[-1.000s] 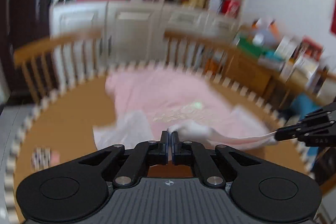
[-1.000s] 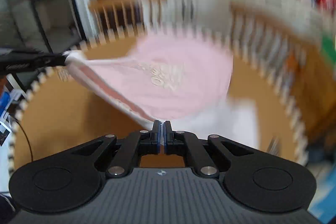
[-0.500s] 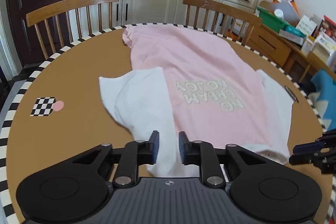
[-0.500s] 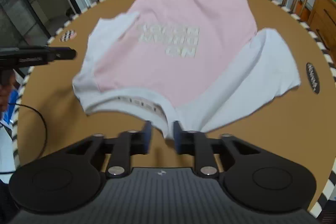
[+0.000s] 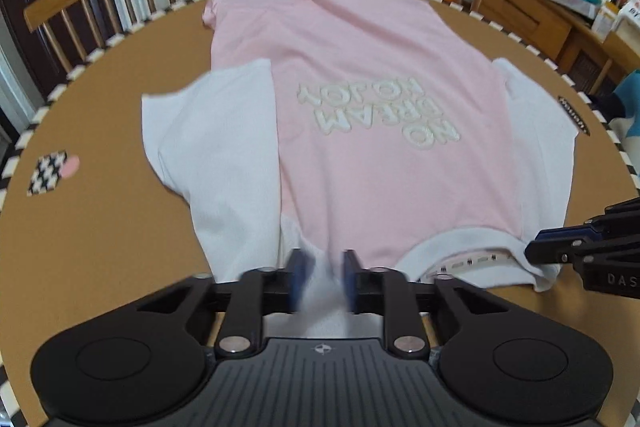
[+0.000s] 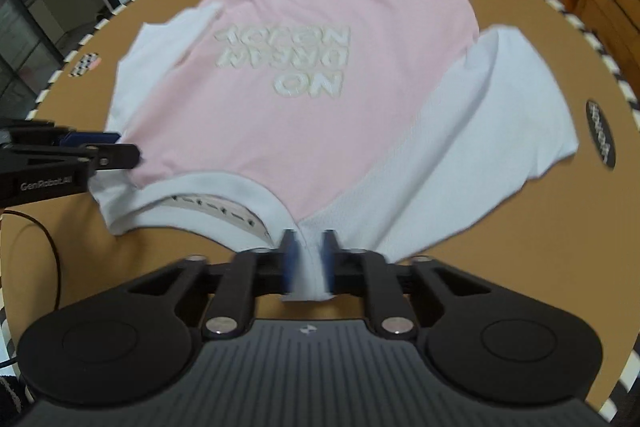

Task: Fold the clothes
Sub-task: 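Lay the shirt flat on the table with both grippers, then release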

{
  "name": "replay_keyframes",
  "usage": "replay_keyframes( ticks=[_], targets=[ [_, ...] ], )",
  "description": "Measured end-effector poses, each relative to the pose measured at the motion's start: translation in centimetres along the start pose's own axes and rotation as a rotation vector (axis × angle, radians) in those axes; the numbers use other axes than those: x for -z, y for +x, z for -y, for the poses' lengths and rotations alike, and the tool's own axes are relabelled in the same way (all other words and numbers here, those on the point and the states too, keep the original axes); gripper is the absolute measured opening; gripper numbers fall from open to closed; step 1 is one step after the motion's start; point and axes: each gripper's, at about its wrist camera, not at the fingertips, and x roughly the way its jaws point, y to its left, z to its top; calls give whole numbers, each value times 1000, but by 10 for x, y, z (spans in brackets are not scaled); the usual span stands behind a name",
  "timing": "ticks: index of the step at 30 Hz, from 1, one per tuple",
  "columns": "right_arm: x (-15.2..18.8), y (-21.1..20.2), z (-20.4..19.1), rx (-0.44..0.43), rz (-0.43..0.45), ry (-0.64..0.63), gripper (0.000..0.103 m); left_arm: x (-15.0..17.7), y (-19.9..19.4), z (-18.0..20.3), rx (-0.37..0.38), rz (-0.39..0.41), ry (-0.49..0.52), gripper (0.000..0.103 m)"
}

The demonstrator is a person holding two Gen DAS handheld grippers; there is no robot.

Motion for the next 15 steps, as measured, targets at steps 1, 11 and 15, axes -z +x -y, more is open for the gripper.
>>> replay_keyframes(
  ticks=[1, 11, 15],
  targets=[
    [1, 0, -1, -1, 2, -8, 8, 3, 1, -1, -3, -6, -3, 8],
    [18, -6, -10, -44, -29, -54, 6, 18, -6, -6, -47, -32, 24, 4],
    [33, -14, -19, -56, -31, -94, 6, 31, -15, -10, -62, -42, 37, 4]
  ],
)
